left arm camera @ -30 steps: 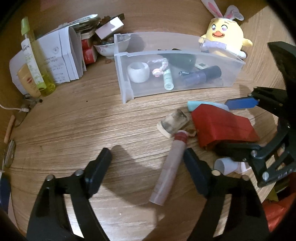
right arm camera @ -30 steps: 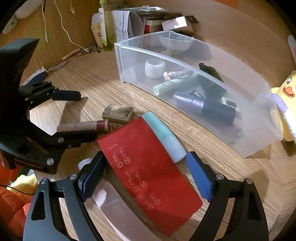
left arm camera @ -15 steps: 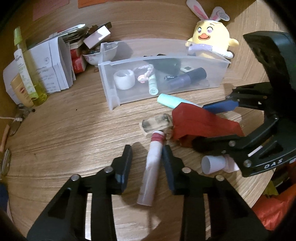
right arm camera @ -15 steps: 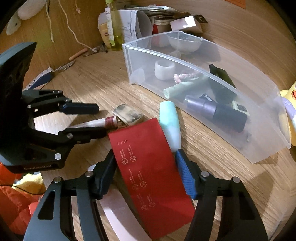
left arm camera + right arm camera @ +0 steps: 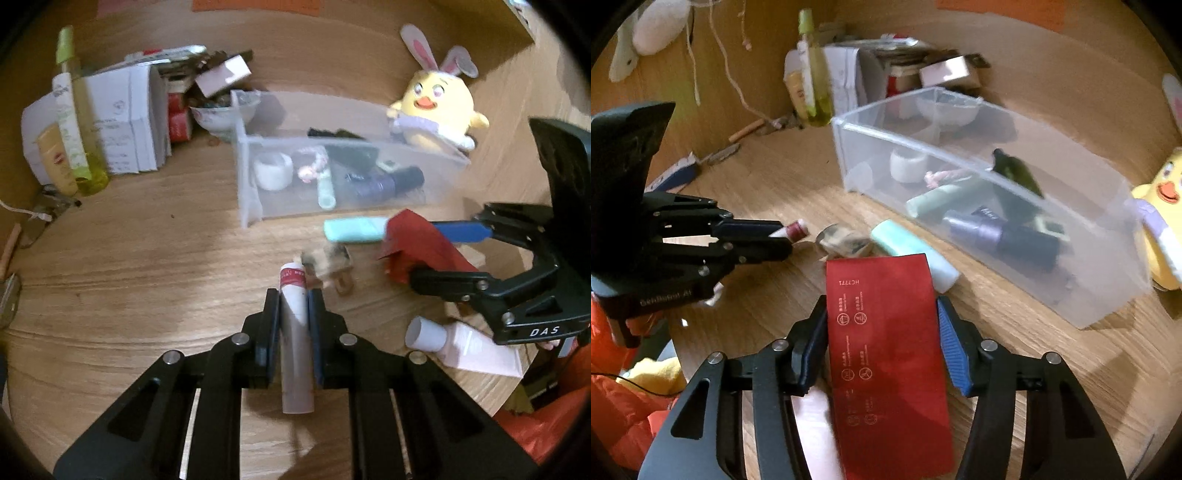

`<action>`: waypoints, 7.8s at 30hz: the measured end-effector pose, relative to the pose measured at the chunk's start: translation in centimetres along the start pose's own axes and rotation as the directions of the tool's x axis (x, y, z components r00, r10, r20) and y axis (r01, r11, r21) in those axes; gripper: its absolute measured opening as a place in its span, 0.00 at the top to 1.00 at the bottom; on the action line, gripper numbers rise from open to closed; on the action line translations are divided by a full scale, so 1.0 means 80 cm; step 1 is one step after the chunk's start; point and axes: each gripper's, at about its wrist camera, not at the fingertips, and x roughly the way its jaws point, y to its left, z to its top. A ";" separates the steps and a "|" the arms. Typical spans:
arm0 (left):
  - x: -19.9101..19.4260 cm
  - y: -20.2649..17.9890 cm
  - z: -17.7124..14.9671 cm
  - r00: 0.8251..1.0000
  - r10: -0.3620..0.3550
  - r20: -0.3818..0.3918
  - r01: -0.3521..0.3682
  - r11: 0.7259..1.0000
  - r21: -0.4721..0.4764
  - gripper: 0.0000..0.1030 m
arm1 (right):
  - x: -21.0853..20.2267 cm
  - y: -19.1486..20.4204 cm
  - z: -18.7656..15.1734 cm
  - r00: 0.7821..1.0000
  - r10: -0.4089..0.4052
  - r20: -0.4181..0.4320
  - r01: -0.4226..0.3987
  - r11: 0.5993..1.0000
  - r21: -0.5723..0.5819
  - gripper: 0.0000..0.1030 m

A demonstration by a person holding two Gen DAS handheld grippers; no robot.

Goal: Organize objects
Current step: 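Close right tool on red pouch while left tool grasps pink lipstick tube, then carry red pouch in right tool while left tool carries lipstick tube over bin, then open right tool dropping red pouch into bin while left tool releases lipstick tube inside, then withdraw both tools from bin toward teal tube on table, then close right tool on pale teal tube while left tool moves to small glass jar, then lift teal tube in right tool while left tool grasps small glass jar, then carry teal tube in right tool while left tool carries glass jar over bin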

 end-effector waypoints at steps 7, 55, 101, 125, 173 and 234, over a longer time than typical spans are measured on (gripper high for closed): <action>-0.020 0.002 0.019 0.997 -0.005 0.075 0.007 0.999 -0.036 0.86 | -0.036 -0.015 0.005 0.995 -0.039 0.089 0.033 0.997 0.064 0.50; -0.019 -0.023 0.164 0.966 0.016 0.257 -0.020 1.000 0.013 0.86 | -0.100 -0.125 0.111 0.913 -0.235 0.333 0.156 0.956 0.247 0.50; 0.076 -0.021 0.179 0.997 -0.015 0.074 0.015 1.000 -0.001 0.73 | 0.016 -0.112 0.124 0.958 -0.258 0.125 0.245 0.963 0.111 0.37; -0.018 -0.015 0.149 0.981 0.065 0.183 -0.065 0.998 -0.005 0.13 | -0.075 -0.091 0.096 0.931 -0.278 0.237 0.248 0.957 0.148 0.20; 0.055 -0.023 0.044 0.993 -0.037 -0.108 0.037 0.999 -0.004 0.57 | 0.004 -0.008 0.020 0.993 -0.115 0.034 0.112 0.990 0.083 0.39; -0.039 -0.021 0.119 0.974 0.035 0.225 -0.023 0.998 -0.053 0.58 | -0.078 -0.053 0.064 0.950 -0.146 0.274 0.112 0.984 0.137 0.78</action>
